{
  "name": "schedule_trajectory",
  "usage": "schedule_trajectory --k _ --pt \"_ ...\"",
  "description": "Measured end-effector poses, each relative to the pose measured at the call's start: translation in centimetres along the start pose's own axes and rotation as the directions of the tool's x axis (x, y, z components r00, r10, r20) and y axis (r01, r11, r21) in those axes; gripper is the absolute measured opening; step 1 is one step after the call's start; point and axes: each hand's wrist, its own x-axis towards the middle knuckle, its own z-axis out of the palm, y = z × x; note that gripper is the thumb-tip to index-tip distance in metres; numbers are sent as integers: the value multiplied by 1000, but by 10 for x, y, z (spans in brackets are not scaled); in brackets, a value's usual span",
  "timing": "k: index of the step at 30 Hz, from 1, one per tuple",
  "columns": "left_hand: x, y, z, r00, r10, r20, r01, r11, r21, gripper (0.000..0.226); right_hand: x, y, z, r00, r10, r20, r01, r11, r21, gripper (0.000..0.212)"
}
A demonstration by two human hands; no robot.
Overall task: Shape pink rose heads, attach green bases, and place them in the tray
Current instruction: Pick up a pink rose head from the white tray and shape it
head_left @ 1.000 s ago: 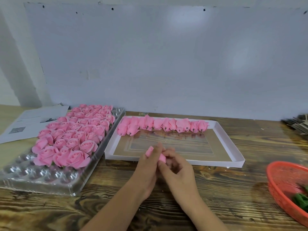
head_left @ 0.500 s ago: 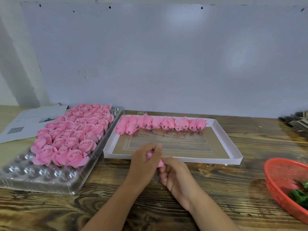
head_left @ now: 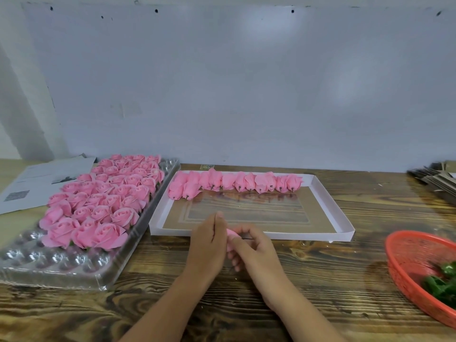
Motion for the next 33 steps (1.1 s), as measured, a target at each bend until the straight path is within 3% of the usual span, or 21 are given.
schedule_trajectory --k 7,17,27,30,33 --pt "-4 -1 1 994 104 -18 -102 992 71 41 4 2 -3 977 175 125 -199 954 222 31" --pt "-8 -2 0 984 154 88 -170 961 220 30 5 3 -3 989 146 36 -149 984 95 34" --pt "-6 -3 0 985 152 81 -167 958 231 36 7 4 -7 975 170 143 -195 962 190 31" --pt "-5 -5 2 992 97 84 -111 978 179 39 4 1 -7 983 157 92 -167 979 116 33" --pt "-1 -9 4 997 4 73 -12 994 111 41 0 -6 -9 992 124 16 -121 987 -110 34"
